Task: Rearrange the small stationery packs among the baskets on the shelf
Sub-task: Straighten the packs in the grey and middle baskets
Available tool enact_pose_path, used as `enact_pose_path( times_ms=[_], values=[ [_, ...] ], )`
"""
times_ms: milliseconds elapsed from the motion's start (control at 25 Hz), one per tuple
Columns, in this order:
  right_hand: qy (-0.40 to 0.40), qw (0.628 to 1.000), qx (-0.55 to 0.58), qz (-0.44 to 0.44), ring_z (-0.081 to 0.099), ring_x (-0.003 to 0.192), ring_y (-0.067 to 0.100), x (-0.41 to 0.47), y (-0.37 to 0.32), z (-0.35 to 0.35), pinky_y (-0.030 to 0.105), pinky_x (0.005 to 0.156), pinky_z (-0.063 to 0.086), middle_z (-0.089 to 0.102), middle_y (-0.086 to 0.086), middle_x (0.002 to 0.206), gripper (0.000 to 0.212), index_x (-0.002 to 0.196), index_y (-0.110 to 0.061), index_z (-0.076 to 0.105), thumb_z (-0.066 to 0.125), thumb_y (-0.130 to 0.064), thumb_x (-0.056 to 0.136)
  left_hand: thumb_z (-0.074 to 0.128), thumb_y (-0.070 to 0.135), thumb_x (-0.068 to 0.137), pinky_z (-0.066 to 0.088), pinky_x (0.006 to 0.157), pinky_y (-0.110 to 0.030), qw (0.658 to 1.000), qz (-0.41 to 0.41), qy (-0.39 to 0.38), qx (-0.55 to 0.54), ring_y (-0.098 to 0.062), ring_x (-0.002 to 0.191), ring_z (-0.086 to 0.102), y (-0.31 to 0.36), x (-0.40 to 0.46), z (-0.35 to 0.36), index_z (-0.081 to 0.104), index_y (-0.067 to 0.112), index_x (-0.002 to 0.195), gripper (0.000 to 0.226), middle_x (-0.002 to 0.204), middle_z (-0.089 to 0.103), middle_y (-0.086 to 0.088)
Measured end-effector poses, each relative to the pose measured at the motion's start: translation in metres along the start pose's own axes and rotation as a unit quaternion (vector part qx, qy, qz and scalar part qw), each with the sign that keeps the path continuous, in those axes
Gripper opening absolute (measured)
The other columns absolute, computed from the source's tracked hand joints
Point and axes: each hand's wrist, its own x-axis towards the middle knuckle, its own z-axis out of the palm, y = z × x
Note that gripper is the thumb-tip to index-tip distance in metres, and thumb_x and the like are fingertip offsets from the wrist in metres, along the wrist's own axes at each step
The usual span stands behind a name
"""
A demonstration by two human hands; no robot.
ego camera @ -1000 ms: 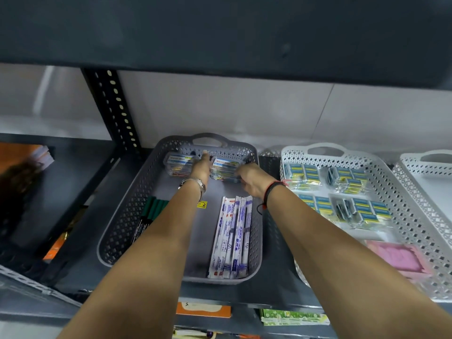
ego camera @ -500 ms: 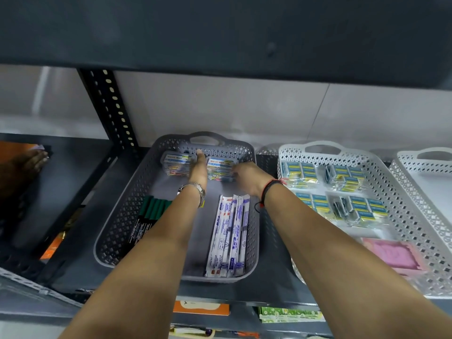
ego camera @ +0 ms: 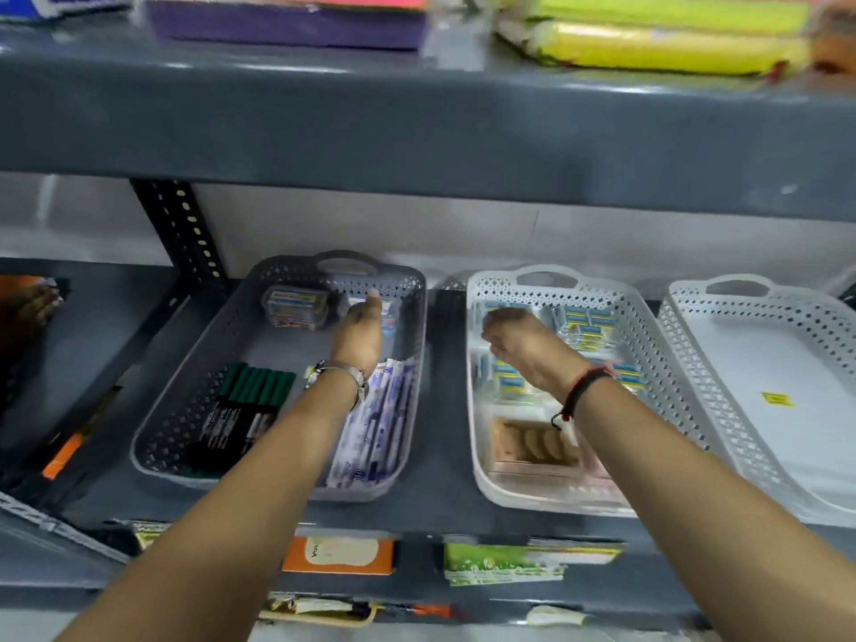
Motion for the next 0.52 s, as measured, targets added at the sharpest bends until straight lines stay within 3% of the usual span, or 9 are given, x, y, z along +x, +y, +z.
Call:
enact_pose_path(
  times_ms=[80,200,280,360,400,440,520],
  values=[
    [0.019,1.000,-0.017,0.007,0.040,0.066,0.010,-0.007,0.016,-0.038,0.026,0.070,0.041,0.041,0.002,0.072,0.027,0.072,-0.012,0.051,0.038,-0.001,0.093,0.030,0.037,0.098,0.034,0.100,-0.032,1.000,0.014,-0.014,-0.001,-0.024,0.121,0.046,0.015,-0.017,0.023,0.058,0.009,0.114,0.043,0.124,0.058,-0.008],
    [0.066,0.996,-0.052,0.020,0.028,0.056,0.012,-0.007,0.037,-0.068,0.022,0.052,0.025,0.033,0.005,0.065,0.020,0.081,-0.001,0.052,0.036,0.001,0.093,0.031,0.036,0.098,0.032,0.107,-0.037,0.999,0.007,-0.048,-0.006,-0.032,0.130,0.041,0.031,-0.030,0.060,0.047,0.000,0.129,0.051,0.142,0.044,-0.019],
    [0.059,0.996,-0.065,0.034,0.028,0.058,0.014,-0.008,0.049,-0.073,0.025,0.052,0.023,0.034,0.005,0.068,0.018,0.080,-0.006,0.050,0.037,-0.001,0.092,0.031,0.037,0.098,0.037,0.103,-0.037,0.994,-0.020,-0.099,-0.040,-0.033,0.126,0.045,0.034,-0.034,0.082,0.046,-0.003,0.128,0.052,0.139,0.045,-0.025],
    [0.039,0.995,-0.079,0.038,0.031,0.065,0.015,-0.009,0.055,-0.075,0.026,0.052,0.021,0.036,0.008,0.072,0.021,0.073,-0.003,0.049,0.037,0.002,0.089,0.030,0.040,0.098,0.041,0.089,-0.028,0.983,-0.083,-0.142,-0.084,-0.022,0.116,0.048,0.034,-0.039,0.098,0.047,-0.001,0.127,0.053,0.137,0.046,-0.023],
    [0.030,0.994,-0.090,0.045,0.031,0.066,0.016,-0.011,0.058,-0.076,0.026,0.052,0.021,0.036,0.008,0.072,0.023,0.070,-0.005,0.047,0.037,0.002,0.089,0.029,0.043,0.097,0.039,0.089,-0.028,0.977,-0.111,-0.155,-0.090,-0.026,0.122,0.047,0.031,-0.043,0.104,0.048,0.000,0.126,0.055,0.139,0.044,-0.021],
    [0.023,0.993,-0.100,0.052,0.033,0.065,0.016,-0.011,0.061,-0.078,0.027,0.054,0.023,0.036,0.008,0.071,0.025,0.067,-0.009,0.044,0.037,0.002,0.089,0.028,0.045,0.097,0.036,0.095,-0.029,0.973,-0.134,-0.165,-0.089,-0.028,0.125,0.044,0.027,-0.046,0.109,0.046,0.001,0.128,0.057,0.141,0.041,-0.019],
    [0.014,0.993,-0.097,0.065,0.045,0.068,0.021,-0.009,0.065,-0.079,0.029,0.064,0.035,0.050,0.021,0.076,0.024,0.074,0.002,0.054,0.037,0.001,0.090,0.027,0.050,0.095,0.026,0.109,-0.033,0.966,-0.165,-0.186,-0.075,-0.027,0.136,0.031,0.018,-0.049,0.116,0.037,0.006,0.137,0.061,0.150,0.028,-0.017]
  ],
)
